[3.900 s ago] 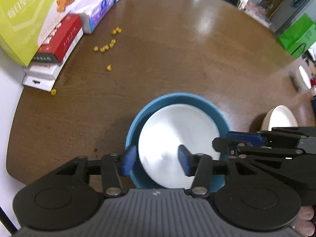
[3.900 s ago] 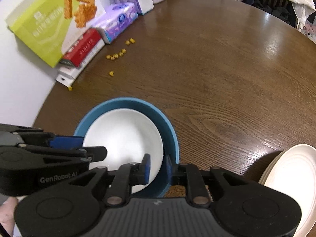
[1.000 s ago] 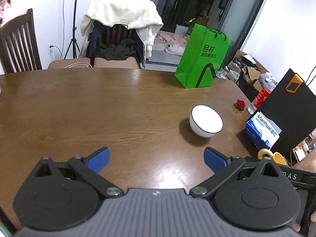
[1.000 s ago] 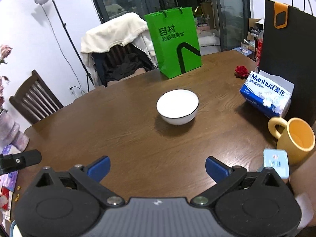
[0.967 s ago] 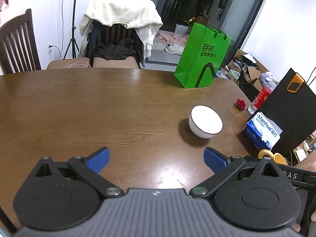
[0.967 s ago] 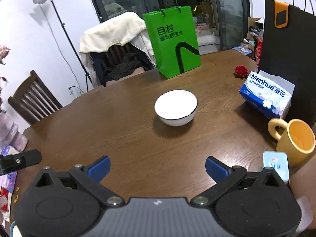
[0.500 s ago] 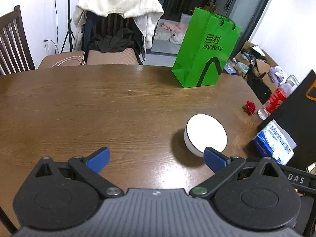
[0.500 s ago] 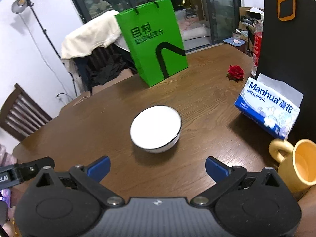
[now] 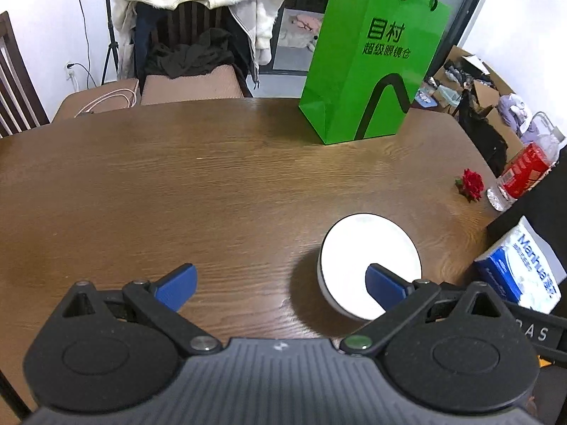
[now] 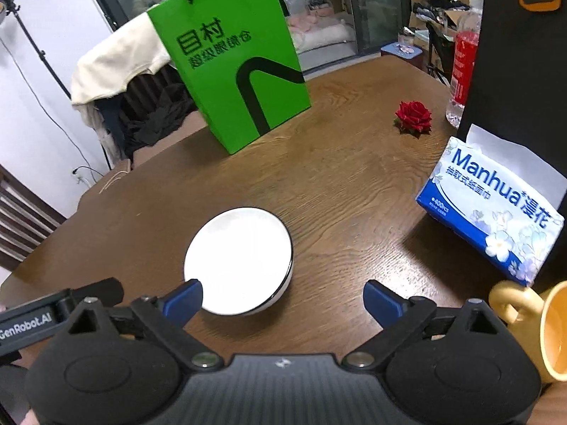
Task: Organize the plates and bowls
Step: 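Bring both open grippers onto the small white bowl rim, then close both grippers together on the small white bowl rim, then lift the small white bowl and carry it toward the blue bowl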
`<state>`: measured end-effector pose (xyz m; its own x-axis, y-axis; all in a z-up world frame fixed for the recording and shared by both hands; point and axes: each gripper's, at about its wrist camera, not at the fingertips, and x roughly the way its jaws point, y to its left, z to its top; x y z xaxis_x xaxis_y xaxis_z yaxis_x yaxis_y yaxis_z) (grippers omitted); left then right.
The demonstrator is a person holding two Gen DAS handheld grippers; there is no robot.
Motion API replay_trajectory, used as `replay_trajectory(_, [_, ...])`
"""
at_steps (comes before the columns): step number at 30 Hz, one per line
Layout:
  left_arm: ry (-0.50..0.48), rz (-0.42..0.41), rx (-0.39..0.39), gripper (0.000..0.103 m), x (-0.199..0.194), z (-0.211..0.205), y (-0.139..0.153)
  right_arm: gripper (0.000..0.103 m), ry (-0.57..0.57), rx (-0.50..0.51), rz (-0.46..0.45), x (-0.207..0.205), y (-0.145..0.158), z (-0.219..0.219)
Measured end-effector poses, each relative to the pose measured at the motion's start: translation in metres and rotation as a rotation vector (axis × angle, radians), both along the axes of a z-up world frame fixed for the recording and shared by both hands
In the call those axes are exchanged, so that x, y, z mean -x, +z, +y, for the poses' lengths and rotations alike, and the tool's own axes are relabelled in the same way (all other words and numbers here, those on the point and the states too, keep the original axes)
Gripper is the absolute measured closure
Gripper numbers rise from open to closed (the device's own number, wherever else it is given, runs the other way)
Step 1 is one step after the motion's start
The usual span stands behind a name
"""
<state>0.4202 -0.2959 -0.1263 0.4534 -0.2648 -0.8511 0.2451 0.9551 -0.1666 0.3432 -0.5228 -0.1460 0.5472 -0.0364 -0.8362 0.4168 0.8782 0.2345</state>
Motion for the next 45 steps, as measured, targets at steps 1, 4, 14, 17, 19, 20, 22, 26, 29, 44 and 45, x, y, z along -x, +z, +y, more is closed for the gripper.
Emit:
replay_trajectory(1, [0.000,0.003,-0.001,0.000,-0.004,-0.004,-0.003,0.009,-0.002,-0.001,0.006,-0.004,-0.003,-0.002])
replay_trajectory(4, [0.010,0.017,-0.005,0.003,-0.013,-0.012,-0.013,0.020,-0.002,-0.014,0.031,-0.017,-0.011,-0.007])
replay_trajectory(14, [0.030,0.112,0.000,0.026,-0.039,-0.031,-0.050,0.046,0.012,-0.050,0.108,-0.053,-0.046,-0.014])
replay_trajectory(17, [0.026,0.128,-0.007,0.033,-0.042,-0.039,-0.059,0.055,0.015,-0.040,0.123,-0.060,-0.054,-0.015])
replay_trajectory(19, [0.019,0.138,-0.007,0.040,-0.043,-0.044,-0.063,0.061,0.018,-0.047,0.136,-0.066,-0.060,-0.015])
replay_trajectory(20, [0.014,0.146,-0.009,0.047,-0.043,-0.046,-0.064,0.064,0.019,-0.051,0.143,-0.069,-0.063,-0.016])
replay_trajectory(22, [0.004,0.157,-0.016,0.064,-0.044,-0.050,-0.068,0.070,0.022,-0.054,0.153,-0.072,-0.068,-0.016])
replay_trajectory(26, [0.006,0.193,-0.011,0.096,-0.046,-0.052,-0.075,0.092,0.028,-0.070,0.182,-0.078,-0.079,-0.016])
replay_trajectory(29, [0.007,0.205,-0.001,0.097,-0.047,-0.052,-0.078,0.095,0.029,-0.061,0.183,-0.079,-0.080,-0.014])
replay_trajectory(44, [-0.043,0.177,-0.042,0.097,-0.039,-0.057,-0.077,0.095,0.019,-0.011,0.191,-0.076,-0.079,-0.006])
replay_trajectory(45, [-0.044,0.173,-0.044,0.097,-0.038,-0.057,-0.077,0.096,0.018,-0.011,0.193,-0.075,-0.079,-0.006])
